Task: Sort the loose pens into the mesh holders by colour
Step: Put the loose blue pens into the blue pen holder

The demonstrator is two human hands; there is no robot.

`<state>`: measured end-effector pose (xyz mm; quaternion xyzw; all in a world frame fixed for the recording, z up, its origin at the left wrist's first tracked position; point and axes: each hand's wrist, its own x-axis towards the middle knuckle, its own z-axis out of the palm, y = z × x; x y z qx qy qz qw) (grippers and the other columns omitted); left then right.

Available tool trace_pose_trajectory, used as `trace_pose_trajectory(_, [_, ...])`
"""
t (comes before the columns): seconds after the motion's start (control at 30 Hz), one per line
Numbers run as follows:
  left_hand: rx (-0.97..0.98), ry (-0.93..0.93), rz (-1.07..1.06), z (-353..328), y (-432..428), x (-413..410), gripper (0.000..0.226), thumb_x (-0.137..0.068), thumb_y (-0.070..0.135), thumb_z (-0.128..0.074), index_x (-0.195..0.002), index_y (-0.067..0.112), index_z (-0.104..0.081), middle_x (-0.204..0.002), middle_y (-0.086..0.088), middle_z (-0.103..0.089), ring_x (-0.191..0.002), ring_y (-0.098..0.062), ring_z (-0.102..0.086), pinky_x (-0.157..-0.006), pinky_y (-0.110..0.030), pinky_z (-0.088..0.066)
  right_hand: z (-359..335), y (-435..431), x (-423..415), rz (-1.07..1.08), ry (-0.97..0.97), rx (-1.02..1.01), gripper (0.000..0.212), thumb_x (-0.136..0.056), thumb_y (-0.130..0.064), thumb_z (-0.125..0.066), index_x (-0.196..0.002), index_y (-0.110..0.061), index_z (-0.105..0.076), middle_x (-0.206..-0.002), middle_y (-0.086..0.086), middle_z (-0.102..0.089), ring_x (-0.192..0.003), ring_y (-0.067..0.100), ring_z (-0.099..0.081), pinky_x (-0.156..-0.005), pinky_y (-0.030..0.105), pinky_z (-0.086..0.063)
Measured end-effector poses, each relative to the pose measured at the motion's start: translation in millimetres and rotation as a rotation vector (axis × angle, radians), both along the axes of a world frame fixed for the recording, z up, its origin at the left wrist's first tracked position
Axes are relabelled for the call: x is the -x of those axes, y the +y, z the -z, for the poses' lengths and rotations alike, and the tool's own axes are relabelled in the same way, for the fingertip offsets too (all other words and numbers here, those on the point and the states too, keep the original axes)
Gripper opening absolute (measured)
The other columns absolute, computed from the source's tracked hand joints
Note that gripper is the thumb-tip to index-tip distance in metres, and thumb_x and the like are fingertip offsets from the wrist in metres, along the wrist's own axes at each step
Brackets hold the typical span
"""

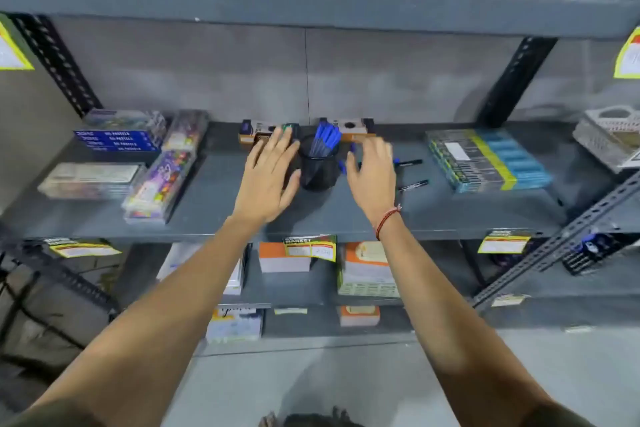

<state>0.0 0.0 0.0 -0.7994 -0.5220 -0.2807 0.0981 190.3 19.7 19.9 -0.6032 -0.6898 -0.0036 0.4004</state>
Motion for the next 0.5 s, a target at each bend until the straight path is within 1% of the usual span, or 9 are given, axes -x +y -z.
trace_pose_trajectory(0.03, [0.076,-0.021,-0.038,10.8,0.6,3.5,0.048,-0.093,0.031,-0.032,-0.134,0.006,-0.04,-0.147,-0.017,-0.035,-0.139,-0.025,-0.022,-0.112,-0.044,-0.018,8.1,9.9,-0.5,-0.008,-0.036,0.138,0.026,-0.09,-0.01,-0.053,-0.114,-0.001,-0.057,-0.116,0.019,-0.059,-0.111,0.035,-0.05,-0.093,0.042,-0.045])
trace_pose_trajectory(0.1, [0.196,-0.042,-0.114,29.0,-0.9,12.4,0.052,-0.092,0.034,-0.029,-0.132,0.004,-0.042,-0.145,-0.017,-0.038,-0.138,-0.027,-0.027,-0.11,-0.047,-0.023,19.8,27.5,-0.5,-0.04,-0.12,0.362,0.028,-0.092,-0.01,-0.051,-0.118,0.001,-0.055,-0.119,0.022,-0.058,-0.115,0.036,-0.05,-0.095,0.041,-0.044])
trace_pose_trajectory(0.13, [0.27,-0.03,-0.147,44.0,-2.8,16.6,0.054,-0.092,0.036,-0.027,-0.131,0.003,-0.044,-0.144,-0.018,-0.039,-0.137,-0.028,-0.028,-0.109,-0.048,-0.025,24.3,35.8,0.3,-0.043,-0.15,0.459,0.027,-0.092,-0.009,-0.051,-0.116,0.002,-0.056,-0.117,0.024,-0.059,-0.114,0.037,-0.053,-0.093,0.04,-0.046])
trace_pose_trajectory(0.17, [0.305,-0.024,-0.166,55.4,-3.6,20.1,0.056,-0.091,0.037,-0.025,-0.13,0.002,-0.045,-0.143,-0.019,-0.041,-0.136,-0.029,-0.03,-0.108,-0.048,-0.027,30.8,45.2,0.9,-0.045,-0.183,0.506,0.025,-0.092,-0.008,-0.051,-0.112,0.004,-0.057,-0.115,0.026,-0.061,-0.111,0.038,-0.056,-0.09,0.041,-0.048])
trace_pose_trajectory(0.23, [0.372,-0.011,-0.195,68.2,-4.8,25.5,0.059,-0.089,0.039,-0.023,-0.128,0.002,-0.049,-0.141,-0.019,-0.044,-0.134,-0.029,-0.034,-0.107,-0.047,-0.027,38.8,58.0,3.4,-0.027,-0.217,0.569,0.024,-0.092,-0.007,-0.05,-0.11,0.007,-0.057,-0.114,0.029,-0.062,-0.109,0.039,-0.059,-0.087,0.043,-0.05])
trace_pose_trajectory(0.3, [0.421,-0.029,-0.222,78.6,-5.4,29.7,0.064,-0.087,0.043,-0.018,-0.126,0.003,-0.051,-0.139,-0.018,-0.048,-0.132,-0.028,-0.038,-0.107,-0.044,-0.028,46.7,72.0,8.4,0.001,-0.266,0.628,0.025,-0.092,-0.005,-0.051,-0.113,0.007,-0.056,-0.117,0.031,-0.06,-0.113,0.04,-0.056,-0.089,0.045,-0.05])
trace_pose_trajectory(0.37, [0.446,-0.049,-0.23,83.7,-7.0,29.7,0.068,-0.086,0.045,-0.016,-0.124,0.003,-0.054,-0.135,-0.017,-0.052,-0.129,-0.028,-0.043,-0.105,-0.042,-0.031,51.6,81.7,12.5,0.036,-0.294,0.671,0.027,-0.091,-0.004,-0.052,-0.116,0.006,-0.054,-0.121,0.03,-0.058,-0.117,0.041,-0.053,-0.092,0.046,-0.049])
trace_pose_trajectory(0.43, [0.451,-0.075,-0.231,84.3,-8.4,30.5,0.066,-0.086,0.044,-0.019,-0.12,0.002,-0.057,-0.131,-0.018,-0.056,-0.125,-0.029,-0.048,-0.102,-0.041,-0.036,55.1,88.9,15.5,0.06,-0.295,0.679,0.027,-0.09,-0.002,-0.051,-0.116,0.005,-0.055,-0.121,0.029,-0.058,-0.117,0.042,-0.054,-0.092,0.046,-0.049])
trace_pose_trajectory(0.5, [0.444,-0.074,-0.219,85.4,-9.1,33.5,0.063,-0.086,0.042,-0.023,-0.119,0.001,-0.057,-0.129,-0.018,-0.057,-0.123,-0.03,-0.049,-0.103,-0.042,-0.037,57.5,94.3,17.2,0.067,-0.275,0.679,0.026,-0.09,0.001,-0.05,-0.114,0.005,-0.056,-0.119,0.03,-0.06,-0.112,0.044,-0.058,-0.089,0.047,-0.051])
